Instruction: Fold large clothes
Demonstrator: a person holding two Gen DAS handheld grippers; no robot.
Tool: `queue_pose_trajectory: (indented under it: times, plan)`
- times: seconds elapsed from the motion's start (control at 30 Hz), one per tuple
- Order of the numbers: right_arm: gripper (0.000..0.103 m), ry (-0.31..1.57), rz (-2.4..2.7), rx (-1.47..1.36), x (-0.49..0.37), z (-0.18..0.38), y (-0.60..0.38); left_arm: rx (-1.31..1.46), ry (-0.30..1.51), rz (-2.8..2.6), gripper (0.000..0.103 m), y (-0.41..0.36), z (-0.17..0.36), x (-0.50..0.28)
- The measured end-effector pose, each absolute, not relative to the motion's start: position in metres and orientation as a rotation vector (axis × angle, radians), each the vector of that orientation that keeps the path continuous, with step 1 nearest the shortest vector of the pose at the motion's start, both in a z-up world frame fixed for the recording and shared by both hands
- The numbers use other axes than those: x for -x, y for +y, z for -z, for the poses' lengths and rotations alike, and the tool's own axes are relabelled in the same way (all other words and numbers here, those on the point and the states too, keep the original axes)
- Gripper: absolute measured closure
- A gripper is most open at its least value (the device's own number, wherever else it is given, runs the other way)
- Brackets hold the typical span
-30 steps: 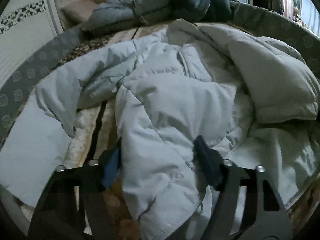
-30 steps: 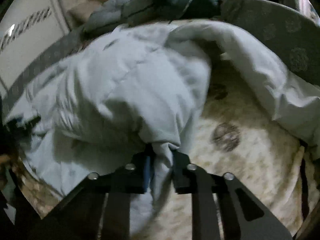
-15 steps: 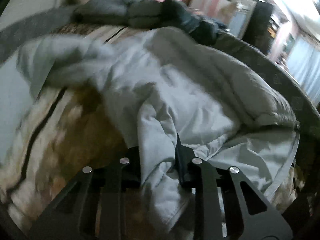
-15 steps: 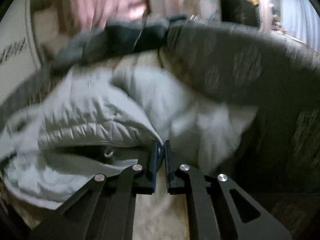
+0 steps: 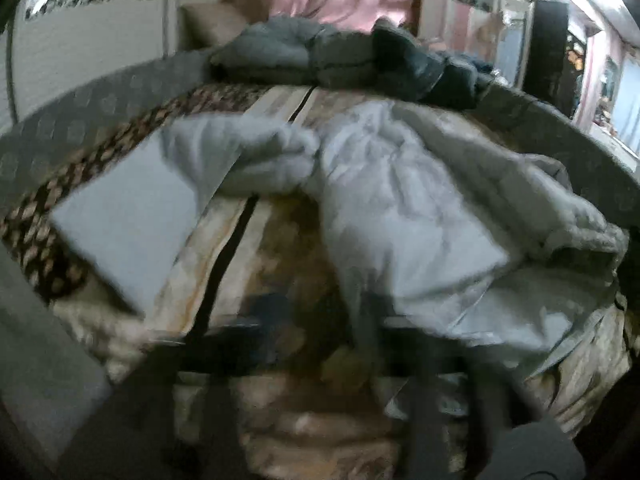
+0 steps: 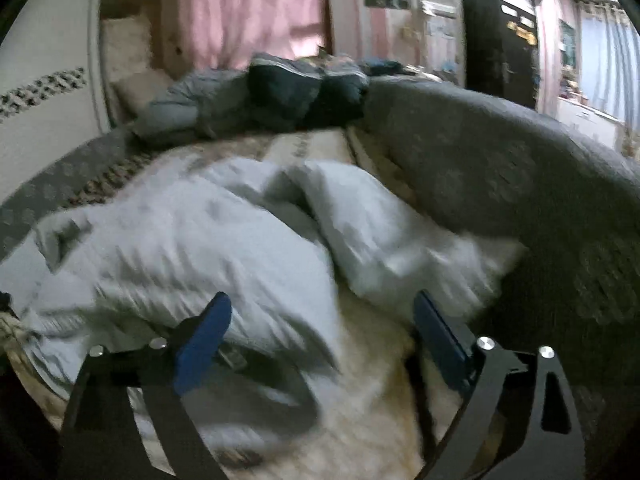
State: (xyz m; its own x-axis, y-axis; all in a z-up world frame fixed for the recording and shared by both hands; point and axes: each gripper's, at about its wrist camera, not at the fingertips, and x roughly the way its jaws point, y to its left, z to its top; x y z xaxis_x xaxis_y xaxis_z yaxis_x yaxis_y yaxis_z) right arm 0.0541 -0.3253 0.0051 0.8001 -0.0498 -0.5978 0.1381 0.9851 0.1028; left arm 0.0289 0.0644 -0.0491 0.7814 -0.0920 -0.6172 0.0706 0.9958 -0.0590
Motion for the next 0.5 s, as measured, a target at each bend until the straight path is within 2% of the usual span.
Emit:
queue_pose_trajectory:
  times: [0.07,0.2,0.33,0.4,0.47,0.5]
  plan:
    - [0.007,0.661,0.08,-0.144,-0.079,-0.007,-0.314,0.035,0.635,0.105,0.003,0.047,0.036,-0.04]
    - [0.007,0.755,0.08,-0.115,-0.123,0.006,-0.299,-0.022,0.669,0.158,0.003,-0.01,0.045,-0.079]
    - [0.007,0.948,0.089,-0.097,-0.159,0.049,-0.292,-0.073,0.887,0.108,0.003,-0.04,0.09,-0.129]
    - [0.007,1.037,0.064,-0.074,-0.165,0.079,-0.284,-0.122,0.938,0.061,0.003,-0.049,0.111,-0.148]
    - [0.012,1.076,0.006,-0.063,-0.163,0.099,-0.275,-0.123,0.961,0.052,0.003,-0.05,0.122,-0.16]
    - [0.025,1.088,-0.021,-0.062,-0.161,0.107,-0.272,-0.124,0.967,0.056,0.003,-0.051,0.124,-0.165]
